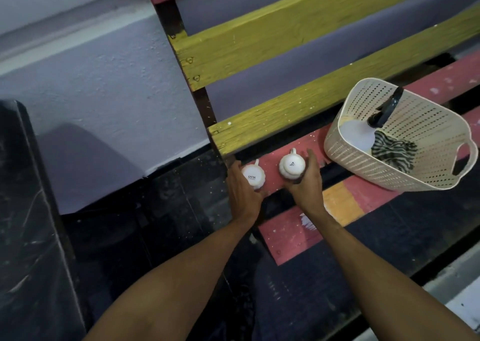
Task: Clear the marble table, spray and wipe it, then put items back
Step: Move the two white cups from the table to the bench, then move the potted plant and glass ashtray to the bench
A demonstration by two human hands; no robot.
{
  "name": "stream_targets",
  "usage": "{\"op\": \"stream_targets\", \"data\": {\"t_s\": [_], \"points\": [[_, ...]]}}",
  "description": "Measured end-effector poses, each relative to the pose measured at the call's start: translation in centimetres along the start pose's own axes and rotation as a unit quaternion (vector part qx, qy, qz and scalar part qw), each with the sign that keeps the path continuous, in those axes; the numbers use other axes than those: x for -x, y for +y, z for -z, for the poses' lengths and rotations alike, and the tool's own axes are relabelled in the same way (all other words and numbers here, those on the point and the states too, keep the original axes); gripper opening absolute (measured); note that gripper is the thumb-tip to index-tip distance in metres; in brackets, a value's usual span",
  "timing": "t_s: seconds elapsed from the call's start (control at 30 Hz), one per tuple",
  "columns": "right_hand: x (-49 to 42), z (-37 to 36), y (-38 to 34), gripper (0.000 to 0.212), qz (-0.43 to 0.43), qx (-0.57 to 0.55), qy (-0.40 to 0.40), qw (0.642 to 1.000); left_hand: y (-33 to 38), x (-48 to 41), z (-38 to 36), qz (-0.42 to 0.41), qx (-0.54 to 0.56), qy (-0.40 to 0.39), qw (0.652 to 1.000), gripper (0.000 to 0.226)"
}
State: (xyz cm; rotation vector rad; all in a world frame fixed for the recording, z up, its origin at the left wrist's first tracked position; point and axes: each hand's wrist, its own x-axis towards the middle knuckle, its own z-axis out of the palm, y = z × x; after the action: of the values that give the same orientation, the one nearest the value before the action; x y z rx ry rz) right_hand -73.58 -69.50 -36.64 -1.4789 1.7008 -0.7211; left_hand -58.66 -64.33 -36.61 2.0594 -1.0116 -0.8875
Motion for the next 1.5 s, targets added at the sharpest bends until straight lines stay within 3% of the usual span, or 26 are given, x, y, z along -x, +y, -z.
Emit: {"op": "stream_targets", "data": {"t_s": [0.1,0.2,0.33,0.5,0.7,0.93,1.17,1.3,1.5], "points": [[2.7,1.6,-2.3,0.113,-0.005,0.0,-0.012,1.0,1.3,1.9,3.4,0.014,0.009,-0.055,0.998,0.129],[6.7,3.2,-6.3,0.111,-0.016,0.001,-0.004,1.0,3.1,4.8,8.5,0.023,0.008,-0.068,0.997,0.133],[14.2,4.0,-14.4,0.091,0.013,-0.008,0.022,1.0,5.6,10.3,17.6,0.024,0.026,-0.05,0.998,0.121],[24.6,1.0,-24.9,0.071,0.09,-0.02,-0.013,0.996,6.2,17.2,29.8,0.015,0.044,0.018,0.999,0.1],[37.3,-7.4,-35.7,0.063,0.152,-0.027,-0.103,0.983,-0.6,23.9,46.8,0.012,0.063,0.158,0.985,0.076],[49.0,-17.9,-40.0,0.041,0.152,0.044,-0.248,0.956,-12.9,29.7,62.4,0.075,0.088,0.24,0.964,0.056],[55.4,-25.5,-40.0,0.025,0.134,0.196,-0.326,0.915,-21.1,30.9,69.4,0.128,0.059,0.211,0.967,0.047],[56.6,-27.0,-40.7,0.022,0.154,0.268,-0.315,0.898,-22.2,29.6,71.0,0.137,0.057,0.194,0.97,0.043],[55.9,-27.5,-41.1,0.018,0.205,0.345,-0.362,0.842,-22.4,26.9,71.8,0.149,0.066,0.183,0.969,0.043]]}}
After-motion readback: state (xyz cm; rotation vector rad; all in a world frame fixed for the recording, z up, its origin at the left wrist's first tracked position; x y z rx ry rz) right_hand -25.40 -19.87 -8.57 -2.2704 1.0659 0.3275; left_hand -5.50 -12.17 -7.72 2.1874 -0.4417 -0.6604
